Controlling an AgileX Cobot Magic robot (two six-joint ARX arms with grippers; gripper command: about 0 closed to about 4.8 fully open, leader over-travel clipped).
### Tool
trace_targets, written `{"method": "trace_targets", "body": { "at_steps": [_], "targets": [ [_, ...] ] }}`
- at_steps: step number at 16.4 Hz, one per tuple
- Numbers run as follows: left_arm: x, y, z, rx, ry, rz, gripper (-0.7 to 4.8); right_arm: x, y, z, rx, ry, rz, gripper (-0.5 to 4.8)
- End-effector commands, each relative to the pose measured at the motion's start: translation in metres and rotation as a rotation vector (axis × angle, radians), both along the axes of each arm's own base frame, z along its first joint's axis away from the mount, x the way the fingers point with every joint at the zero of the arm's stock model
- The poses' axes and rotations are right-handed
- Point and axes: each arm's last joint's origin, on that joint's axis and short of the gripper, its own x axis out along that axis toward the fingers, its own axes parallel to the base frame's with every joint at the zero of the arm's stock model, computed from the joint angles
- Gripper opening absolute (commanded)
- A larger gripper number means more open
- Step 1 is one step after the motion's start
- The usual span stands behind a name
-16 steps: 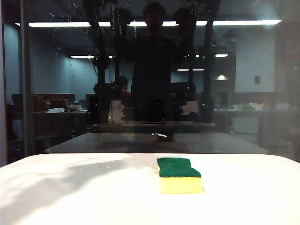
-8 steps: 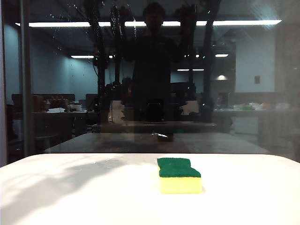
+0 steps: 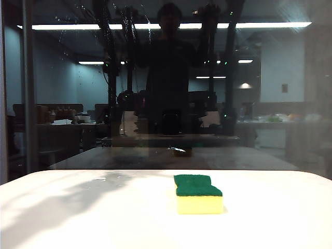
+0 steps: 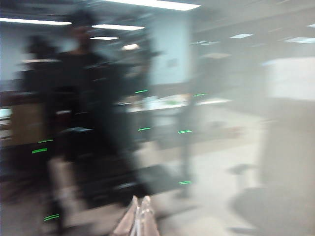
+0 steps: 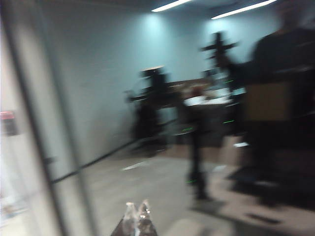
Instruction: Reach upward to find where there is water on the glass, pick up the sponge from the table, dry the water, and finally place the sponge back on the table.
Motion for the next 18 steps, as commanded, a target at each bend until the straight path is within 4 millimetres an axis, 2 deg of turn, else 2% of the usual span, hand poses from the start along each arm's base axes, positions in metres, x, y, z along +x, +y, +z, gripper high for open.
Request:
{"method": "trace_targets", "body": {
  "at_steps": [1, 4, 9, 15, 16, 18],
  "targets": [
    [-0.002, 0.005, 0.002, 0.005, -0.027, 0.175, -0.06, 0.001, -0.003, -0.004, -0.057, 0.004, -0.143, -0.09],
    [-0.001, 0.008, 0.002, 0.039, -0.036, 0.324, -0.06, 0.004, -0.008, -0.011, -0.089, 0.063, -0.34, -0.09],
    [0.0, 0.014, -0.002, 0.021, 0.014, 0.532, -0.06, 0.005, -0.015, -0.011, -0.13, 0.059, -0.576, -0.09],
    [0.0, 0.013, -0.004, 0.04, 0.031, 0.485, -0.03, 0.005, -0.015, -0.011, -0.129, 0.06, -0.586, -0.09],
    [-0.002, 0.01, -0.009, 0.097, 0.082, 0.395, 0.6, 0.005, -0.015, -0.011, -0.129, 0.06, -0.586, -0.09],
    [-0.002, 0.008, -0.017, 0.164, 0.149, 0.324, 1.92, 0.005, -0.015, -0.011, -0.129, 0.06, -0.585, -0.09]
  ]
}}
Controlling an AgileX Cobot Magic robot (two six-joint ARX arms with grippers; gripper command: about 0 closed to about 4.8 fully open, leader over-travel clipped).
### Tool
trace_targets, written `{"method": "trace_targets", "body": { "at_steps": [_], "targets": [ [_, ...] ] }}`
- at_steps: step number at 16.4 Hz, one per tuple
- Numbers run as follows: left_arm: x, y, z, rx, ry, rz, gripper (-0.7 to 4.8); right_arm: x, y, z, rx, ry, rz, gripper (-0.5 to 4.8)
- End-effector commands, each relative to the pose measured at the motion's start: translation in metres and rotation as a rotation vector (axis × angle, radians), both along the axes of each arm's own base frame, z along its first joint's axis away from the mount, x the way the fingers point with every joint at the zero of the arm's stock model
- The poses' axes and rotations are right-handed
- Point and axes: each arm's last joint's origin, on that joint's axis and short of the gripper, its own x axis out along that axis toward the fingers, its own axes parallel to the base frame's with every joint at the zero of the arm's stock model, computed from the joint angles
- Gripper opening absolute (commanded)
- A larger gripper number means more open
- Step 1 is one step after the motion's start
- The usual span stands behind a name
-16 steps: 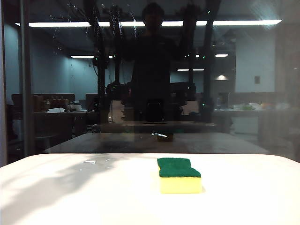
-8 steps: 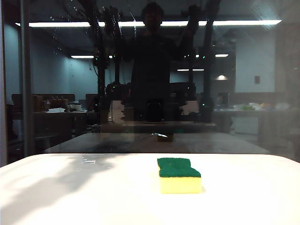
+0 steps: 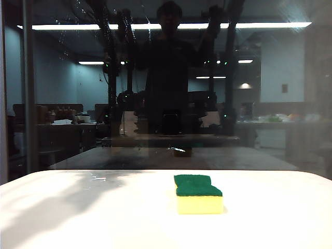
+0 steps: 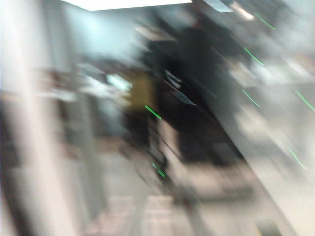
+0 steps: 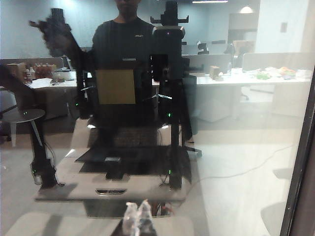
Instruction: Reach upward to find where there is water on the glass, pick up the sponge from the table, dry the water, and finally place the sponge back on the table.
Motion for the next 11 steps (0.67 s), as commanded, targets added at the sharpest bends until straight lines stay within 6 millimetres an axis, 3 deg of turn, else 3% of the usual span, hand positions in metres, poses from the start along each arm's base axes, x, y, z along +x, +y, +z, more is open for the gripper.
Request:
{"method": "trace_targets", "body": {
  "at_steps": [1, 4, 6, 11],
  "targets": [
    [-0.007, -0.007, -0.01, 0.063, 0.117, -0.187, 2.76, -0.004, 0.0, 0.003, -0.001, -0.021, -0.005, -0.09],
    [-0.028, -0.019, -0.009, 0.033, 0.139, -0.35, 3.23, -0.004, 0.0, 0.003, -0.001, -0.021, -0.005, -0.09],
    [-0.054, -0.027, -0.002, 0.04, 0.091, -0.416, 3.43, -0.004, 0.0, 0.003, -0.001, -0.021, -0.003, -0.09],
    [-0.113, -0.032, 0.0, 0.076, 0.067, -0.435, 3.46, -0.004, 0.0, 0.003, -0.001, -0.022, -0.002, -0.09]
  ]
}}
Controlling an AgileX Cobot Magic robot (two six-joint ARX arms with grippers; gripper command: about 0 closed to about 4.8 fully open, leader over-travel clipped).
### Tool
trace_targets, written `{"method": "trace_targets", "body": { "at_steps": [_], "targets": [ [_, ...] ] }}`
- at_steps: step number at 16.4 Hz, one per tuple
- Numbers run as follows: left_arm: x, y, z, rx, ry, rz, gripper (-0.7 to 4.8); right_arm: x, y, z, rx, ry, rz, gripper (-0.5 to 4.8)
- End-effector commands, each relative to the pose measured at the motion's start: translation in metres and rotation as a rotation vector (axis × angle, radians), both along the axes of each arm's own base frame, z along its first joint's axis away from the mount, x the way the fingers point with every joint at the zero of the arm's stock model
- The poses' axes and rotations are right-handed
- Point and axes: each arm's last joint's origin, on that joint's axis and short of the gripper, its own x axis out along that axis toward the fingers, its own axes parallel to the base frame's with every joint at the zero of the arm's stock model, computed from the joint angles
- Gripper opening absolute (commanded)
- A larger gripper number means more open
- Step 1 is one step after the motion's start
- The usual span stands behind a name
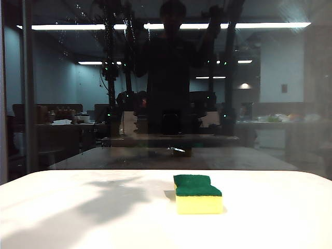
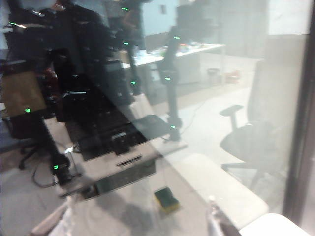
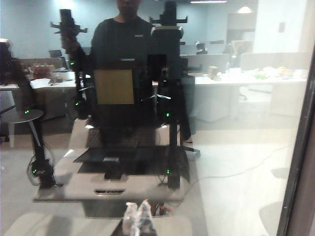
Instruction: Reach upward to find where there is water on the glass, pick up the sponge from the table, dry the water, and finally place the sponge back on the table.
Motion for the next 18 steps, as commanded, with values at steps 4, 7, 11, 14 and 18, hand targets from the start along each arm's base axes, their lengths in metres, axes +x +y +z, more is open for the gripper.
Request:
{"method": "trace_targets", "body": {
  "at_steps": [4, 7, 11, 14, 18],
  "targets": [
    [-0.039, 0.007, -0.028, 0.062, 0.058, 0.009, 3.46, -0.004, 0.0, 0.003, -0.002, -0.019, 0.001, -0.09],
    [-0.047, 0.01, -0.066, 0.091, 0.168, -0.008, 3.46, -0.007, 0.0, 0.003, -0.002, -0.017, 0.001, -0.09],
    [-0.029, -0.002, -0.115, 0.049, 0.381, -0.113, 3.46, -0.007, 0.0, 0.001, -0.004, 0.008, 0.001, -0.09],
    [0.004, -0.019, -0.164, -0.004, 0.526, -0.176, 3.46, -0.007, 0.0, 0.001, -0.004, 0.007, 0.001, -0.09],
    [0.045, -0.04, -0.244, -0.104, 0.704, -0.243, 3.45, -0.007, 0.0, 0.001, -0.004, 0.006, 0.001, -0.09]
  ]
}}
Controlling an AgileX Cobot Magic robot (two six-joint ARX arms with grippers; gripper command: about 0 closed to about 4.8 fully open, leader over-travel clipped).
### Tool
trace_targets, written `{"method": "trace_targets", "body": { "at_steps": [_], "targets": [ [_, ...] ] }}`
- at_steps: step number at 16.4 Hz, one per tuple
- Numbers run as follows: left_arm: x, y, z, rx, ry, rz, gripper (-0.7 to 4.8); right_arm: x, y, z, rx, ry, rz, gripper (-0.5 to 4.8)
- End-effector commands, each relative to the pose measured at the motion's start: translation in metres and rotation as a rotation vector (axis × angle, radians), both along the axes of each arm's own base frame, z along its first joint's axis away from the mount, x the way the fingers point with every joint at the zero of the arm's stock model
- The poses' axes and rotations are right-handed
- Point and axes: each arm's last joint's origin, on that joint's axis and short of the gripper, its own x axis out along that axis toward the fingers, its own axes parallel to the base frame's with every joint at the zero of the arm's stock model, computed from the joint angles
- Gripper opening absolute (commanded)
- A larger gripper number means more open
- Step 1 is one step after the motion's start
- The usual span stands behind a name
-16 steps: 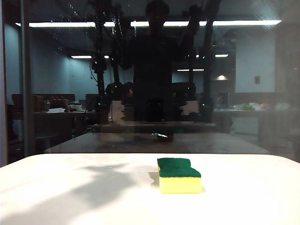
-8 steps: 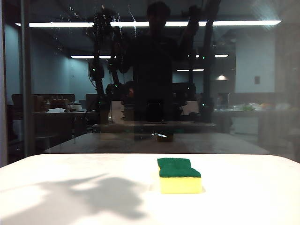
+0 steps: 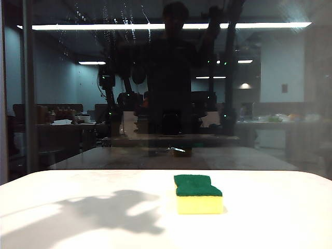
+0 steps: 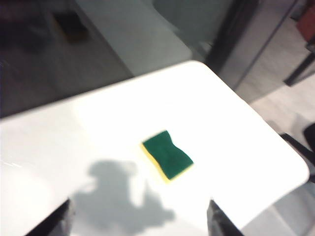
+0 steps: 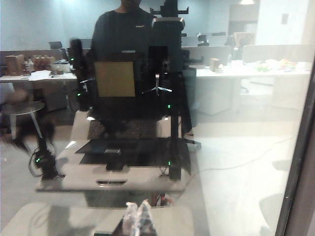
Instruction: Reach upward to find where there is water on the glass, pick up the sponge from the table, dry the water, and finally place the sponge back on the table.
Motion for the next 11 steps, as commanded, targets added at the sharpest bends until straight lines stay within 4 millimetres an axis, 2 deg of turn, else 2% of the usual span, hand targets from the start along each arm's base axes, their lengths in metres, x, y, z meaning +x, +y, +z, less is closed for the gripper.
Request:
{"method": "trace_targets", "body": {
  "at_steps": [1, 3, 5, 7, 11],
  "targets": [
    [0.02, -0.012, -0.04, -0.105, 0.113, -0.033, 3.46, -0.004, 0.0, 0.003, -0.001, -0.026, -0.001, -0.09],
    [0.038, -0.021, -0.073, -0.165, 0.21, -0.023, 3.46, -0.004, 0.0, 0.004, 0.0, -0.028, -0.002, -0.09],
    [0.055, -0.029, -0.092, -0.166, 0.271, -0.024, 3.46, -0.004, 0.0, 0.004, 0.0, -0.034, -0.002, -0.09],
    [0.081, -0.045, -0.114, -0.237, 0.372, -0.102, 3.46, -0.004, 0.0, 0.004, 0.0, -0.035, -0.002, -0.09],
    [0.11, -0.06, -0.157, -0.265, 0.535, -0.112, 3.47, -0.004, 0.0, 0.004, 0.0, -0.034, -0.002, -0.09]
  ]
}}
